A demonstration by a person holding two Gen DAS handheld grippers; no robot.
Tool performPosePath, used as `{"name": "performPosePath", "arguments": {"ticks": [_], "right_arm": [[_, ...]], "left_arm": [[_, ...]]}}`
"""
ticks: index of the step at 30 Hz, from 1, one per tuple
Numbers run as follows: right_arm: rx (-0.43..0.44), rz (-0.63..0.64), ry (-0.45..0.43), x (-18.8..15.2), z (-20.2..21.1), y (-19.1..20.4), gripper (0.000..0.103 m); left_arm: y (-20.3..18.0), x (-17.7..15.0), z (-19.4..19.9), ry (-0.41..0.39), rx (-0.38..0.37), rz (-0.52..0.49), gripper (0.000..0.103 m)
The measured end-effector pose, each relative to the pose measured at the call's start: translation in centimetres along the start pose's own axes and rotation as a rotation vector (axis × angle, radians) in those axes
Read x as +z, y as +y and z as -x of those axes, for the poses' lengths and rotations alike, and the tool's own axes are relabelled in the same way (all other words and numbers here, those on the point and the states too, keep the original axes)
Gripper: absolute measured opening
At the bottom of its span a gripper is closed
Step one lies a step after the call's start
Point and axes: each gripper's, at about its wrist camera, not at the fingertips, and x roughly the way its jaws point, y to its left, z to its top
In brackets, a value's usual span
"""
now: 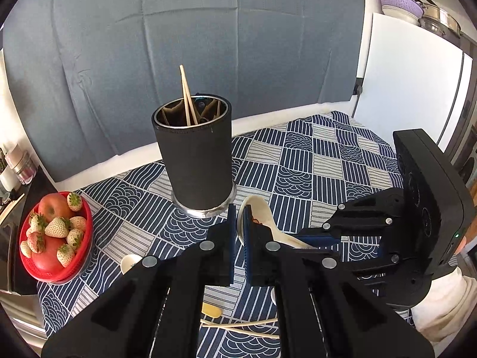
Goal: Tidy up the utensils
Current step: 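Lift the bear-print spoon with the right gripper and carry it over the holder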
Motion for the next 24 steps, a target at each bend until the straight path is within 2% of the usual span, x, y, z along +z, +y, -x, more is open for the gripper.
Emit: {"name": "performPosePath", "arguments": {"ticks": [14,24], "right_arm": [[-0.01,0.057,-0.065,5.2,1.3,0.5,0.01],[-0.024,0.088,-0.128,10.1,1.4,-0.8,0.01]], "left_arm": [[1.9,3.5,3.5,-0.072,0.036,-0.001,0.005],[3.1,7.7,5.0,-0.134,0.091,-0.013,0.006]]}}
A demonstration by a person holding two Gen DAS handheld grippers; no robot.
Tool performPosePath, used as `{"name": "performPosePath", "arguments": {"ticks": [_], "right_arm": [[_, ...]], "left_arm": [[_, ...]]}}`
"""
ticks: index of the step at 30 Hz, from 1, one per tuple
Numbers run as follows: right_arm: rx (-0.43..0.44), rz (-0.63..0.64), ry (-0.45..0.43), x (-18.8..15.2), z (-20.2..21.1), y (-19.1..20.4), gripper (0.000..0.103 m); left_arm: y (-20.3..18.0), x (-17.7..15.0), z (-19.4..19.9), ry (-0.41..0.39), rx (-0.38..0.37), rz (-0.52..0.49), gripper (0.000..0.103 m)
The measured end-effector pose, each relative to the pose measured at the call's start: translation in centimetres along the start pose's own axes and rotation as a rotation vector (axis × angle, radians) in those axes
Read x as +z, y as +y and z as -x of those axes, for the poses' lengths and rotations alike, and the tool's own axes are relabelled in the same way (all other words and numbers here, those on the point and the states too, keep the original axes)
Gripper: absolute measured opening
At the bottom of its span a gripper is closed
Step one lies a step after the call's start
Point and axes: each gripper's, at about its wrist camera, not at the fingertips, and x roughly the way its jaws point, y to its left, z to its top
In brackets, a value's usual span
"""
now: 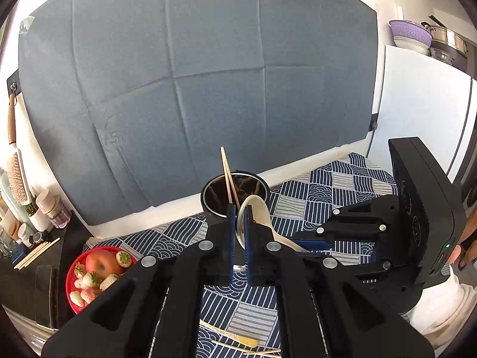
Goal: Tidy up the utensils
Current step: 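Lift the bear-print spoon with the right gripper and carry it over the holder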
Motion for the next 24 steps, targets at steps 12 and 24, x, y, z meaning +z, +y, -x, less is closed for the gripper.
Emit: {"name": "performPosePath", "arguments": {"ticks": [12,24], "right_arm": [[-0.017,-0.027,-0.056,3.4,-1.1,-3.6,0.01],[-0.035,-0.083,-0.123,5.0,-3.1,-6.3,0.01]], "left_arm": [[0.4,4.8,-1.6,-0.043,0.027,-0.042,0.007],[1.5,7.3,-3.9,-0.073,0.045,-0.034,0.007]]}}
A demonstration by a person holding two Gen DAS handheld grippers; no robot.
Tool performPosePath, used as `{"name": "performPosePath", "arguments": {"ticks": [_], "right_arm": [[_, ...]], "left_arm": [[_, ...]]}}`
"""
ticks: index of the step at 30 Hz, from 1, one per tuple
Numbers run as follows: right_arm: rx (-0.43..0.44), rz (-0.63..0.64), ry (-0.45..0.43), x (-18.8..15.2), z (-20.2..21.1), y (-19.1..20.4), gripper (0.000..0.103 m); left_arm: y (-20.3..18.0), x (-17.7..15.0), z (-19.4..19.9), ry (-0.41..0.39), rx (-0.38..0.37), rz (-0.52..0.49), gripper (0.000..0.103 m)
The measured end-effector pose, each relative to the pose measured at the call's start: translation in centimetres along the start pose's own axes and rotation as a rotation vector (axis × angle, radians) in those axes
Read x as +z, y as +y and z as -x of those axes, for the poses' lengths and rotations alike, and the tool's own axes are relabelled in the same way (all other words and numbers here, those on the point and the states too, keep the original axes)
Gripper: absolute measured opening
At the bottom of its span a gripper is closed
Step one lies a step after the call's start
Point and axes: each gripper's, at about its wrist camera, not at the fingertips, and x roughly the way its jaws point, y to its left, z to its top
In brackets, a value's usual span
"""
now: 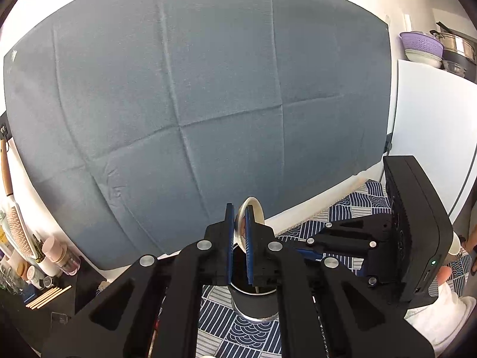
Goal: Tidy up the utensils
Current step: 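Lift the bear-print spoon with the right gripper and carry it over the holder, then lower the spoon into the black holder and open the right gripper, then move the right gripper back to the white spoon on the table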
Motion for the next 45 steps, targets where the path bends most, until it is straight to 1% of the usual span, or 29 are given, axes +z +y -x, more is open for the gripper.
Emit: {"name": "performPosePath", "arguments": {"ticks": [7,14,15,16,17,18,19,20,21,22,24,26,27,32,37,40,43,45], "right_arm": [[-0.006,-0.013,0.002,0.3,-2.6,-1.0,0.011],[0.023,-0.059,0.026,-0.5,-4.2,-1.8,0.012],[0.035,-0.066,0.034,-0.6,-4.4,-2.0,0.013],[0.036,-0.07,0.044,-0.6,-4.5,-2.1,0.016],[0.019,-0.067,0.053,-0.7,-4.6,-2.1,0.023],[-0.012,-0.066,0.063,-0.8,-4.6,-2.2,0.054],[-0.056,-0.067,0.059,-1.0,-4.5,-2.2,0.072],[-0.094,-0.064,0.04,-1.2,-4.1,-2.3,0.087],[-0.104,-0.057,0.022,-1.4,-3.6,-2.3,0.087],[-0.096,-0.059,0.015,-1.4,-3.2,-2.4,0.087],[-0.096,-0.082,0.014,-1.5,-2.6,-2.9,0.088],[-0.117,-0.086,0.015,-1.6,-2.1,-3.1,0.088],[-0.123,-0.085,0.019,-1.7,-2.1,-3.3,0.088],[-0.16,-0.074,0.037,-2.2,-1.4,-3.3,0.089],[-0.177,-0.055,0.055,-3.0,-0.7,-2.6,0.089],[-0.195,-0.054,0.048,-3.4,0.2,-2.5,0.089],[-0.197,-0.063,0.054,-3.9,1.1,-2.6,0.089],[-0.211,-0.071,0.052,-4.3,1.8,-2.7,0.089]], "left_arm": [[0.7,0.3,-1.1,0.002,0.002,0.0,0.008],[1.1,-0.3,-2.6,0.034,0.002,0.007,0.008],[1.2,-0.4,-2.7,0.038,-0.009,0.011,0.009],[1.5,-0.4,-2.6,0.026,-0.024,0.031,0.017],[1.9,-0.3,-2.5,0.016,-0.028,0.058,0.028],[2.5,-0.4,-2.4,0.006,-0.02,0.092,0.055],[3.0,-0.5,-2.2,-0.01,-0.009,0.119,0.069],[3.4,-0.6,-1.9,-0.027,-0.005,0.132,0.071],[3.8,-0.8,-1.6,-0.036,-0.01,0.141,0.073],[4.2,-1.0,-1.4,-0.041,-0.013,0.151,0.08],[4.9,-1.5,-1.0,-0.058,0.009,0.181,0.091],[5.4,-2.0,-0.7,-0.068,0.015,0.205,0.093],[5.5,-2.0,-0.5,-0.069,0.013,0.214,0.096],[5.8,-3.3,0.0,-0.062,0.039,0.217,0.097],[5.3,-5.0,0.2,-0.03,0.048,0.208,0.097],[4.9,-6.1,0.5,-0.012,0.049,0.204,0.097],[4.2,-7.2,1.1,-0.015,0.085,0.203,0.097],[3.9,-8.0,1.5,-0.004,0.066,0.208,0.097]]}}
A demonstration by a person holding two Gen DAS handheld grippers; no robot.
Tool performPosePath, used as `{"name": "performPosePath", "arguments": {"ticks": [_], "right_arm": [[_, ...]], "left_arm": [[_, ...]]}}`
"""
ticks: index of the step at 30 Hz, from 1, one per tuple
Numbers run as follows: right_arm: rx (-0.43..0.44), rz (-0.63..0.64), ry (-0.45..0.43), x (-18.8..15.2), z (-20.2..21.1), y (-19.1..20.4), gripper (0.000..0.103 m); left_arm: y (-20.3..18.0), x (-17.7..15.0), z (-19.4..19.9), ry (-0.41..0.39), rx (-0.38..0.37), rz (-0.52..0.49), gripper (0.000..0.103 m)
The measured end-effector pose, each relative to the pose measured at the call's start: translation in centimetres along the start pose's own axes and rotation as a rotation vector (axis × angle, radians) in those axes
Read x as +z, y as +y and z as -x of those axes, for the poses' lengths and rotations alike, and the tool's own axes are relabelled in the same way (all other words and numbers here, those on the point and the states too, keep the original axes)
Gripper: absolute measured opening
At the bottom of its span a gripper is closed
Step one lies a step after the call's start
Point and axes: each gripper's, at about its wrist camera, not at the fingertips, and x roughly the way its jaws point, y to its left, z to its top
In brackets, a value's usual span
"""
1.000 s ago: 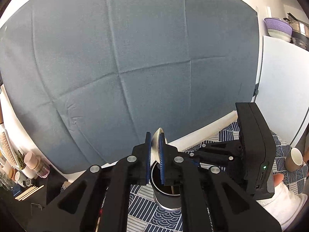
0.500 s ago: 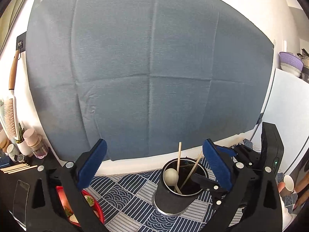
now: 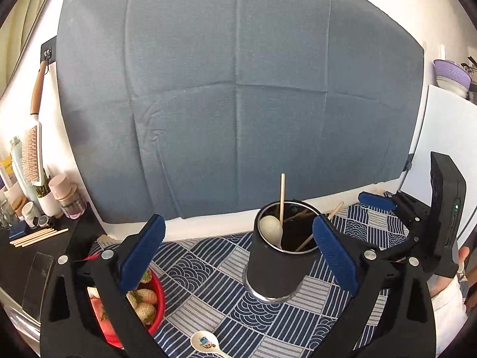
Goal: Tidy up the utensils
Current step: 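Move the right gripper back to the white spoon on the table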
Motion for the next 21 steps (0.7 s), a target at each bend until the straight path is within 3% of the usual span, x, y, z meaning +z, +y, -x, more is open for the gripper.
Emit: {"name": "performPosePath", "arguments": {"ticks": [4,8,21], "right_arm": [[-0.015,-0.015,0.01,-1.1,1.3,-0.4,0.09],[-0.061,-0.013,0.013,-2.3,2.5,-0.7,0.09],[-0.097,-0.036,0.05,-6.8,5.5,-0.9,0.091]], "left_arm": [[-0.3,-1.6,0.6,0.005,0.033,0.014,0.097],[-0.5,-3.4,1.1,0.036,0.012,0.008,0.097],[-2.8,-8.8,1.6,0.114,-0.034,-0.004,0.097]]}}
